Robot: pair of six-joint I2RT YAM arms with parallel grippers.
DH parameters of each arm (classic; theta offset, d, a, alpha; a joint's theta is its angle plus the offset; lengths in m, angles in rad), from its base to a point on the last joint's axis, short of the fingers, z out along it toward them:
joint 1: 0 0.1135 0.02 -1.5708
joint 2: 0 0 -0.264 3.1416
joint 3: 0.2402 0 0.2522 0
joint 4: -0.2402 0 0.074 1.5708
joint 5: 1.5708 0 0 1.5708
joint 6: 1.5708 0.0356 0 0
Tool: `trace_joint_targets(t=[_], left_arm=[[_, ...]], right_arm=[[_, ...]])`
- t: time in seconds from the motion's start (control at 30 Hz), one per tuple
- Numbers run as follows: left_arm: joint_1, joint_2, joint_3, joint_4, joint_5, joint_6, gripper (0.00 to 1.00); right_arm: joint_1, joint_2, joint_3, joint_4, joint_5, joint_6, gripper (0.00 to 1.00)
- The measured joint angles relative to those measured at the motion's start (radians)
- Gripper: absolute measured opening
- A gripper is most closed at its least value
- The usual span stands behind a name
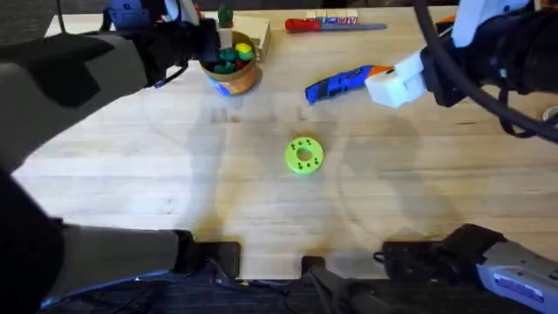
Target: Pick up the gripper from the table and insert it into the empty holder that is missing its gripper. Then pick up a screw, insert it into the mounting hole, and use the screwdriver to tighten it. Finally, clean up the table by picking up the vegetable and placing it into the bucket.
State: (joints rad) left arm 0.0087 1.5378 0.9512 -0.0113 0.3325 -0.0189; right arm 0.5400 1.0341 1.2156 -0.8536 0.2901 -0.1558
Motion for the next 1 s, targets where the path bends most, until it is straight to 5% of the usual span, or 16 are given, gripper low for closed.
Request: trace_joint_targets(t=[0.13, 0.33, 0.37, 0.53, 0.7, 1.0], left_arm=[[0.010, 0.041, 0.000, 0.001, -0.033, 0.000, 0.055], [0.011, 0.037, 0.000, 0.015, -0.045, -0.006, 0.931], [0.011, 0.037, 0.000, 0.013, -0.045, -0.008, 0.972], [0.010, -0.038, 0.000, -0.041, -0.046, -0.002, 0.985], [-0.018, -0.249, 0.000, -0.228, -0.050, 0.070, 0.985], [-0.223, -0.635, 0.000, -0.723, -0.052, 0.206, 0.986]], right_arm=[[0.000, 0.000, 0.000, 0.000, 0.000, 0.003, 0.991], [0.000, 0.000, 0.000, -0.001, 0.000, 0.005, 0.991], [0.000, 0.000, 0.000, -0.002, 0.000, 0.012, 0.992], [0.000, 0.000, 0.003, -0.054, 0.000, 0.071, 0.991], [0.000, -0.001, 0.081, -0.238, -0.034, 0.124, 0.991], [0.000, -0.094, 0.216, -0.438, -0.053, 0.195, 0.991]])
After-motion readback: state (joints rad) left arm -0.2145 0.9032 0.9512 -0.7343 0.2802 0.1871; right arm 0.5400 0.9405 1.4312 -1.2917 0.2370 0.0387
